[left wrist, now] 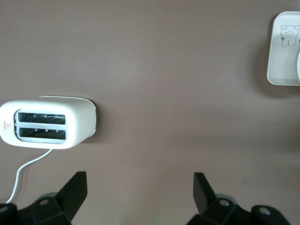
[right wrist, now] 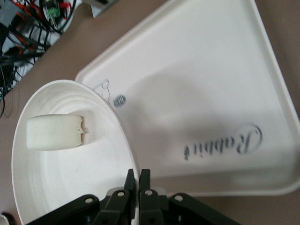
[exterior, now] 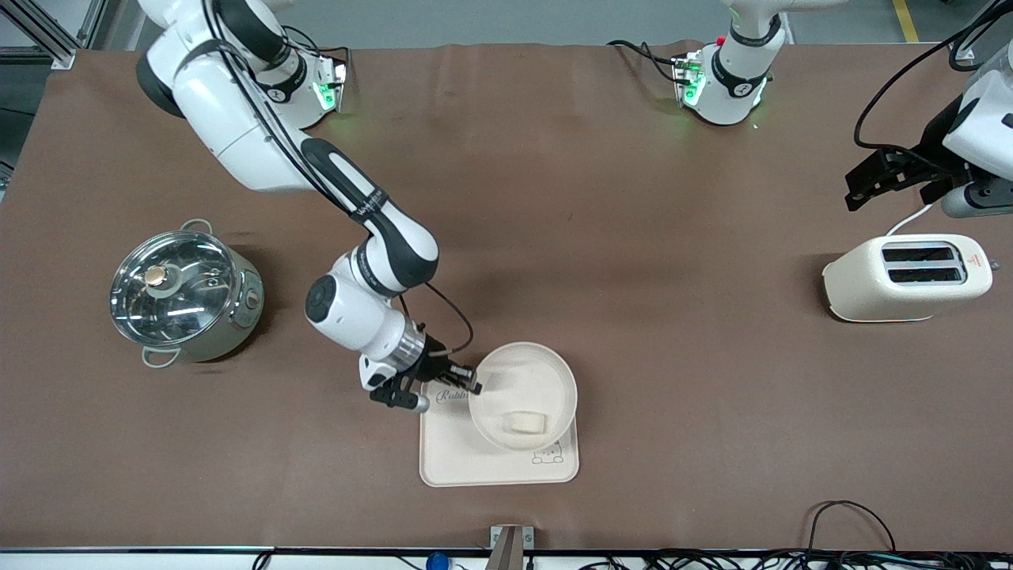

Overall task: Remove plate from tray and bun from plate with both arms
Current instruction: 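Carry the plate off the tray, set it down, open the right gripper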

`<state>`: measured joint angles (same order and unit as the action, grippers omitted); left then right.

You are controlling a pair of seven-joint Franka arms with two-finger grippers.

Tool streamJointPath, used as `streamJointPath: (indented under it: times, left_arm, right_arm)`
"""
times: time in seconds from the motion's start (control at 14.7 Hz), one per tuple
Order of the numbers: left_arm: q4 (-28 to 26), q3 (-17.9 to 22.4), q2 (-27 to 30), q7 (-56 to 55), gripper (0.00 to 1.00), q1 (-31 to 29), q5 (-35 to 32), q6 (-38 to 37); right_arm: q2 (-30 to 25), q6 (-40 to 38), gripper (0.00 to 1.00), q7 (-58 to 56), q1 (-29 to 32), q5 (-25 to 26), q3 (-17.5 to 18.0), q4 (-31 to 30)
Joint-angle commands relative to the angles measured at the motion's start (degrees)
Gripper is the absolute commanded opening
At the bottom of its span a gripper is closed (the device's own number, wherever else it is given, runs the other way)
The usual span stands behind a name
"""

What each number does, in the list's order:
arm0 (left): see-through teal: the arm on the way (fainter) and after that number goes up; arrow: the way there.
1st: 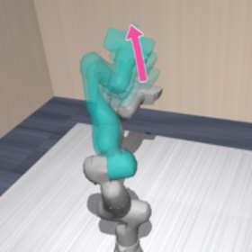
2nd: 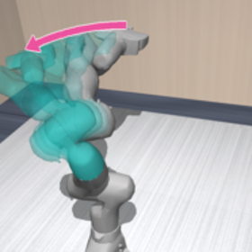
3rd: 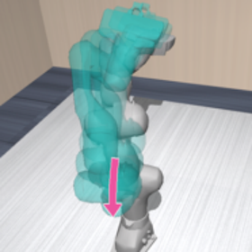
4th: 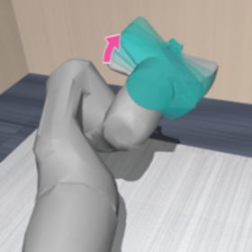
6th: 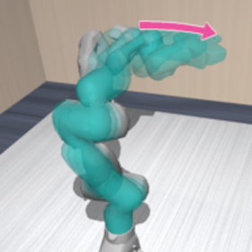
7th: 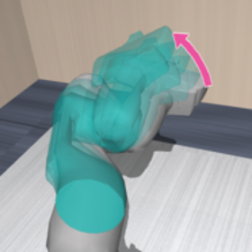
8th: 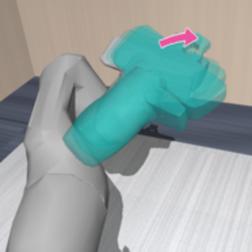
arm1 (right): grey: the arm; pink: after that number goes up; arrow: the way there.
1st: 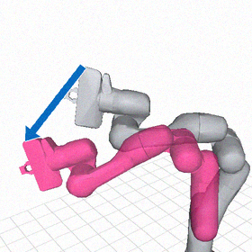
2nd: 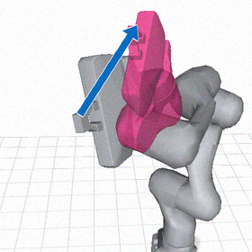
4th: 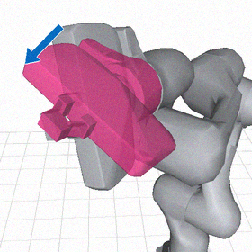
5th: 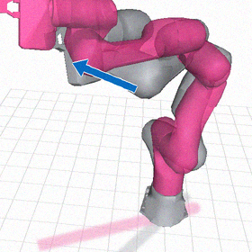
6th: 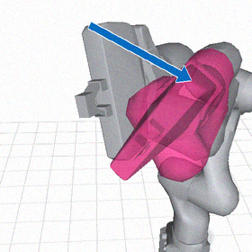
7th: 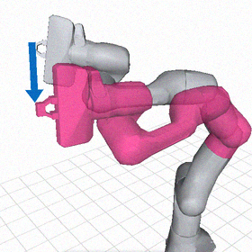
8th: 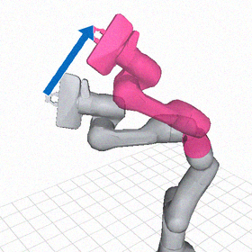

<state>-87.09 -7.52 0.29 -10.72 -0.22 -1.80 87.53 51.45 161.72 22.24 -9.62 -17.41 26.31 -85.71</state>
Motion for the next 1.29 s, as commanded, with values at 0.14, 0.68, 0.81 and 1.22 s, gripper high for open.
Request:
streamJointPath:
  times: [0.14,0.68,0.81,1.22]
  left_arm:
    - [1.0,-0.1,-0.5,1.0,1.00,-0.2,-0.6,0.1]
    - [1.0,-0.1,-0.4,1.0,1.00,-0.1,-0.4,0.0]
    - [1.0,-0.1,-0.4,1.0,1.00,-0.2,-0.4,0.0]
    - [1.7,-0.2,-2.2,0.8,1.00,0.5,-0.3,0.0]
  right_arm:
    - [-12.6,8.5,0.00,-2.1,4.0,-1.2,4.3,-23.7]
    - [-15.5,12.8,0.00,-5.0,7.7,-1.2,6.7,-35.1]
    - [-15.5,14.1,0.00,-6.2,8.0,-1.2,6.7,-36.2]
    - [-15.3,14.2,0.88,-5.5,8.4,-1.3,6.7,-36.2]
